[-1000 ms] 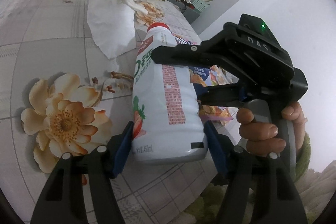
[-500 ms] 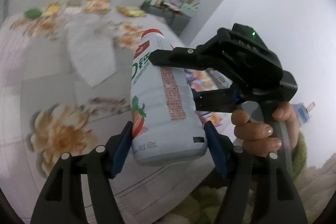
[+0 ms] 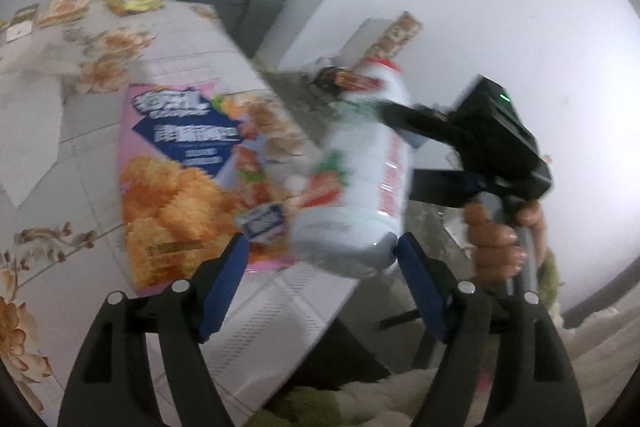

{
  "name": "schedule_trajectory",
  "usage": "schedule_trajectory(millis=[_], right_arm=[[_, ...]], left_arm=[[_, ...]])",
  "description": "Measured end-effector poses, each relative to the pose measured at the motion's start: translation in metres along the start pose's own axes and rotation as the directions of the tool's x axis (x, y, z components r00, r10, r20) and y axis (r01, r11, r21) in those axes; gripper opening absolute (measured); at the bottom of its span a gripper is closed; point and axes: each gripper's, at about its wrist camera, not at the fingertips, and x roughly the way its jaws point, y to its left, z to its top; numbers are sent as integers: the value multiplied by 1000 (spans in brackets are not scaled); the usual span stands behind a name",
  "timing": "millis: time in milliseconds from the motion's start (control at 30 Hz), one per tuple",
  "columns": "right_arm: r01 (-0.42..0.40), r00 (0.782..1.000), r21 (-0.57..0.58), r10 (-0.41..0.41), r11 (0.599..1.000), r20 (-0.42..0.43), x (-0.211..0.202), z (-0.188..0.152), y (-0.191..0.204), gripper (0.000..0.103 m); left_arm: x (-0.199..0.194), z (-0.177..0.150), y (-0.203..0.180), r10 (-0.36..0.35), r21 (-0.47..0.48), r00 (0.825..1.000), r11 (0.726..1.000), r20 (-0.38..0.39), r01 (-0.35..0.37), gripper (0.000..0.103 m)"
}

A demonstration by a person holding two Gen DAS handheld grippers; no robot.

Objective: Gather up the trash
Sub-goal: 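Lift the white AD bottle with the right tool while the left tool lifts the pink chip bag, then carry the bag and bottle to the blue wastebasket and open both tools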

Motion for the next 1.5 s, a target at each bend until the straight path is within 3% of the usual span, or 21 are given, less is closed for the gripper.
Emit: schedule_trajectory(millis=[100,200,300,433,733,867,1000,1067,1133,1167,1200,1267,1400,1467,1500], right_arm=[[58,998,-16,-58,998,-27,7,0,-6,62],[89,993,-64,-94,994,-73,29,2,0,62],[183,977,-141,-196,973,-83,52,6,13,62],[283,951,-221,-303,933,-63,64,-2,20,62],[310,945,-250,-325,917,-22,66,-11,28,62],[314,945,-245,-326,917,-12,72,-11,28,62],[307,947,-237,-320,922,-16,81,-11,28,60],[294,951,-223,-308,929,-31,85,-12,26,58],[281,955,-208,-295,937,-36,87,-14,23,56],[282,955,-206,-295,937,-32,87,-14,23,56],[283,955,-203,-295,937,-29,86,-14,23,56],[282,956,-194,-292,940,-22,86,-14,22,56],[277,958,-182,-285,943,-20,84,-14,21,56],[282,956,-184,-291,941,-22,83,-14,22,56],[286,955,-185,-295,940,-24,82,-14,22,56]], left_arm=[[0,5,19,97,-52,995,994,23,-96,74],[-6,14,41,223,-150,972,966,74,-211,74],[4,23,67,310,-222,951,928,21,-297,74],[15,32,82,312,-254,950,918,-4,-303,74],[31,44,93,258,-312,966,918,0,-245,74],[27,41,101,156,-407,988,903,18,-136,73],[11,35,111,29,-486,993,874,114,30,73],[6,31,117,-61,-534,982,833,178,148,68],[7,26,121,-176,-583,956,762,233,282,66],[9,23,122,-213,-604,946,730,245,321,66],[11,23,121,-216,-611,946,724,241,321,64],[14,24,116,-179,-597,963,757,202,266,59],[21,35,90,-45,-492,995,867,88,83,43],[26,42,71,78,-381,996,923,36,-58,37],[28,43,66,110,-344,994,934,27,-94,33]])
